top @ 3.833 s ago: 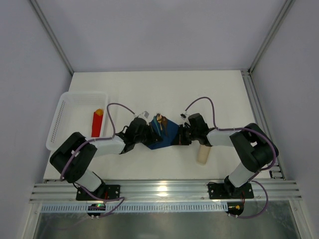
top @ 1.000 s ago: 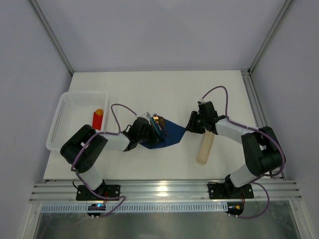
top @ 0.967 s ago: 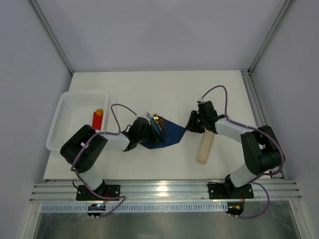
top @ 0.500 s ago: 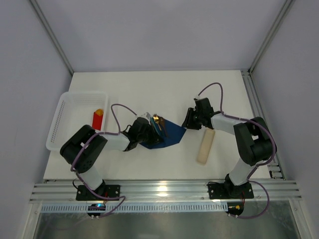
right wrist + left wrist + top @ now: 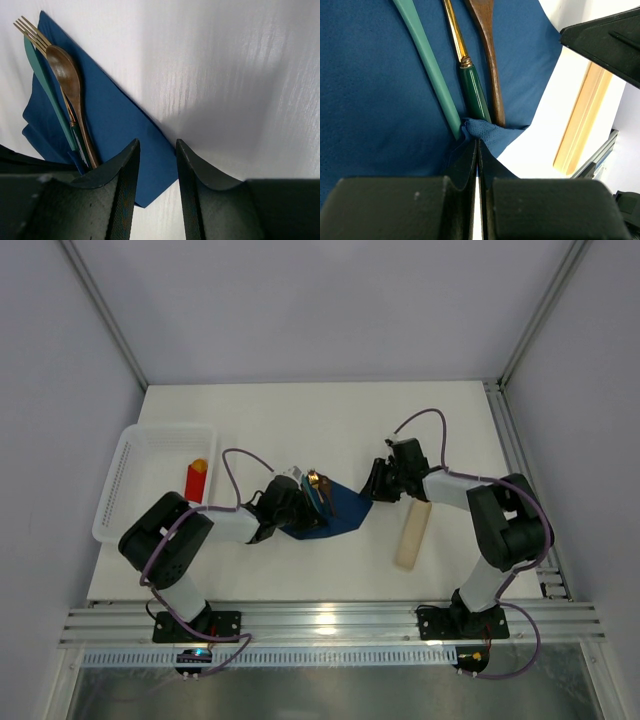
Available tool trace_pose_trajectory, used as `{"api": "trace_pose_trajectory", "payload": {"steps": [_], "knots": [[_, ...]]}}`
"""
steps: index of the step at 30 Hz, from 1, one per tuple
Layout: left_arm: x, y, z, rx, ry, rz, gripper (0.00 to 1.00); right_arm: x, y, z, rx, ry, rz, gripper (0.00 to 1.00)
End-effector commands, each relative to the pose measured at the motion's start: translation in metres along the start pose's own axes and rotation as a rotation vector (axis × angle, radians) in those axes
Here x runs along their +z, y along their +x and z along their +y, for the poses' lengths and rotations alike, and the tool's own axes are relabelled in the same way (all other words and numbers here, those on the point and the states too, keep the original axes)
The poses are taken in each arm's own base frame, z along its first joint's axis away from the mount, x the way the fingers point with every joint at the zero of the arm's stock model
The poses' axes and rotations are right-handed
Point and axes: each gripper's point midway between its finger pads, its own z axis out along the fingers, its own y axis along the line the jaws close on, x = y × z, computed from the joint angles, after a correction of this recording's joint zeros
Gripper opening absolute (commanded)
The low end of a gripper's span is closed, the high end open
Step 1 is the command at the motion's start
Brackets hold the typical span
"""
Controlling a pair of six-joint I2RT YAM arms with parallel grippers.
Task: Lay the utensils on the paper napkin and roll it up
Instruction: Roll the napkin at the center of the board.
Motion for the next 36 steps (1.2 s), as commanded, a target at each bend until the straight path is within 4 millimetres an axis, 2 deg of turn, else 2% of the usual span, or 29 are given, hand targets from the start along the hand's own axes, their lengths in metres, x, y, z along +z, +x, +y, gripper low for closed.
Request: {"api": "trace_pose_trajectory", "payload": {"steps": [1, 6, 12, 14, 21, 32, 36], "knots": [[-0.004, -0.003, 0.006, 0.027, -0.027, -0.013, 0.00, -0.006, 0.016, -0.018, -0.017, 0.085, 0.026, 0.40], [-0.004, -0.002, 0.007, 0.025, -0.028, -0.010, 0.00, -0.024, -0.001, -0.026, -0.045, 0.183, -0.036, 0.40], [-0.004, -0.002, 0.005, 0.024, -0.022, -0.011, 0.00, -0.029, 0.002, -0.033, -0.045, 0.222, -0.034, 0.40], [-0.004, -0.002, 0.006, 0.022, -0.022, -0.012, 0.00, -0.023, 0.009, -0.029, -0.045, 0.183, -0.002, 0.40], [-0.005, -0.001, 0.006, 0.019, -0.024, -0.012, 0.00, -0.009, 0.013, -0.015, -0.044, 0.081, 0.031, 0.40], [-0.005, 0.000, 0.004, 0.019, -0.019, -0.014, 0.00, -0.007, 0.020, -0.002, -0.049, -0.002, 0.055, 0.38], [-0.005, 0.000, 0.005, 0.020, -0.021, -0.012, 0.00, -0.009, 0.020, 0.009, -0.058, -0.058, 0.050, 0.37]]}}
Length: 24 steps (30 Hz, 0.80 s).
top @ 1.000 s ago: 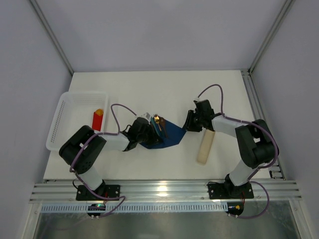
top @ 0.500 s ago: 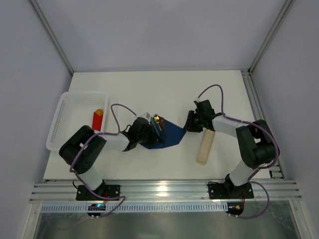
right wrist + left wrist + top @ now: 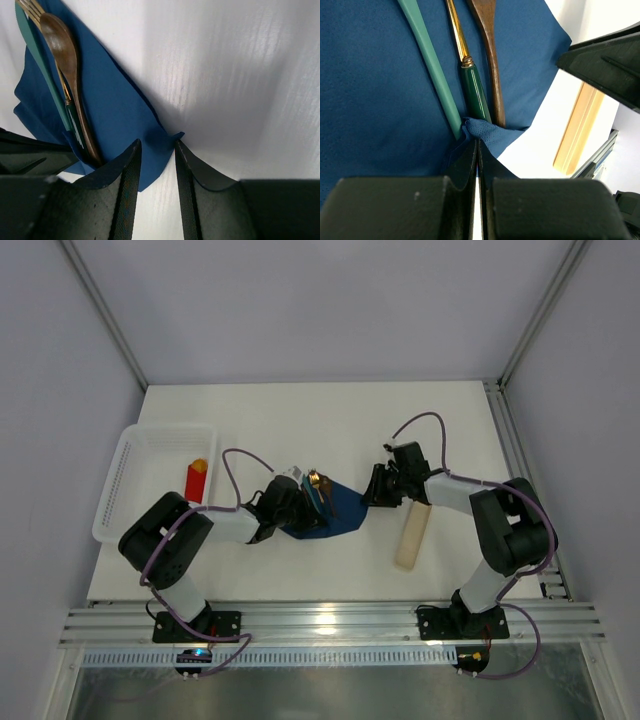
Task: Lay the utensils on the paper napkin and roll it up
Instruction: Roll the napkin at the center of the board.
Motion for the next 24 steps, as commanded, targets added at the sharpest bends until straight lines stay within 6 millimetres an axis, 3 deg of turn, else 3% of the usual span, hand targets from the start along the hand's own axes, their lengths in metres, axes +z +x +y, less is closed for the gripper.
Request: {"api": "trace_pose_trajectory", "payload": {"steps": [1, 8, 24], "knots": [[-0.004, 0.000, 0.005, 0.020, -0.021, -0.013, 0.00, 0.001, 0.006, 0.014, -0.028, -0.078, 0.012, 0.37], [-0.004, 0.001, 0.003, 0.021, -0.019, -0.012, 0.00, 0.003, 0.004, 0.033, -0.013, -0.177, 0.008, 0.37], [-0.003, 0.002, 0.004, 0.021, -0.020, -0.010, 0.00, 0.007, -0.004, 0.045, 0.001, -0.232, -0.016, 0.42]]}}
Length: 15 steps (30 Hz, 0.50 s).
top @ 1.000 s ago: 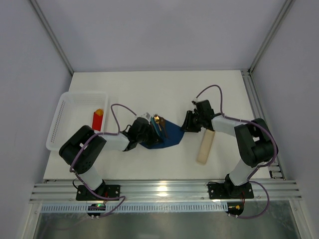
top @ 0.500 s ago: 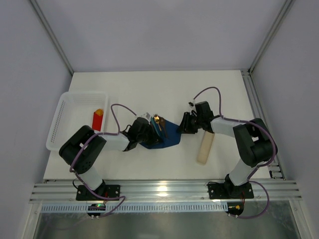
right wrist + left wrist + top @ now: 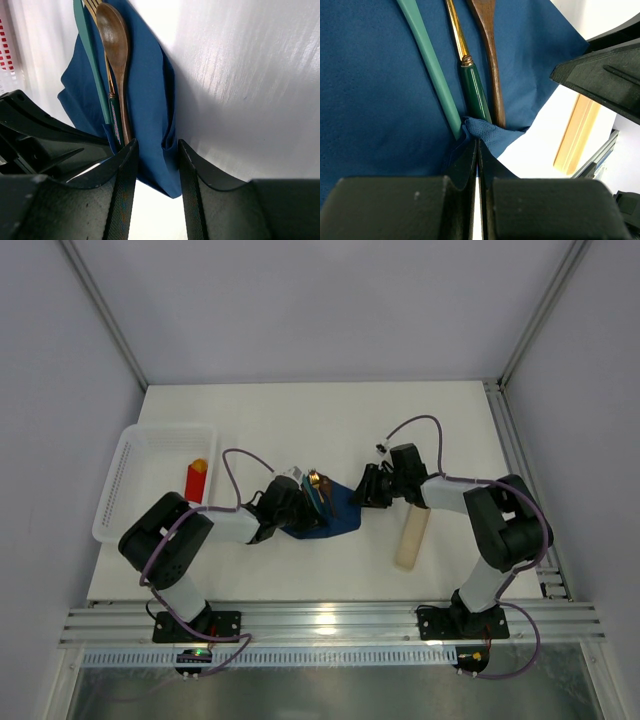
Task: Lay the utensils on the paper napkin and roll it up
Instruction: Roll the napkin at the center of the board.
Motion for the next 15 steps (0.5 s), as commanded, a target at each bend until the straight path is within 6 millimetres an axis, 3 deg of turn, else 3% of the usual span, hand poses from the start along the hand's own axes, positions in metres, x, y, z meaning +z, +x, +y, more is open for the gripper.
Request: {"api": "trace_pose_trajectory", "payload": {"steps": [1, 7, 15], "knots": [[-0.003, 0.001, 0.004, 0.018, -0.018, -0.008, 0.00, 0.002, -0.013, 0.011, -0.020, -0.036, -0.038, 0.42], [-0.003, 0.001, 0.003, 0.017, -0.014, -0.007, 0.00, 0.005, -0.033, 0.017, -0.041, -0.016, -0.056, 0.43], [-0.001, 0.003, 0.004, 0.015, -0.016, -0.001, 0.00, 0.016, -0.038, 0.015, -0.044, -0.010, -0.026, 0.48]]}}
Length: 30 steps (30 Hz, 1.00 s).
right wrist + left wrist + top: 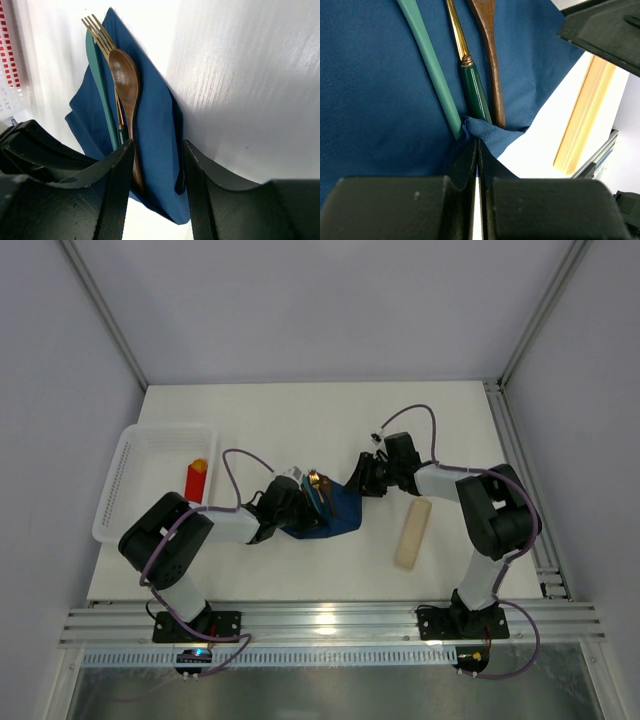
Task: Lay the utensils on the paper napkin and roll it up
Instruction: Roll the napkin at the center of the board.
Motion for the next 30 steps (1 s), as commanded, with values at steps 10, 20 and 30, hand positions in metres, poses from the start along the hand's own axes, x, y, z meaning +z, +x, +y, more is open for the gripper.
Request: {"api": "trace_pose_trajectory", "payload": {"steps": [10, 20, 30], "knots": [[-0.005, 0.001, 0.003, 0.024, -0.015, -0.011, 0.00, -0.001, 0.017, 0.015, -0.058, -0.041, 0.050, 0.47], [-0.004, 0.002, 0.003, 0.025, -0.020, -0.006, 0.00, -0.019, 0.027, 0.017, -0.077, -0.030, 0.044, 0.47], [-0.005, 0.002, 0.004, 0.026, -0.024, -0.005, 0.00, -0.033, 0.023, -0.007, -0.098, 0.127, -0.013, 0.47]]}}
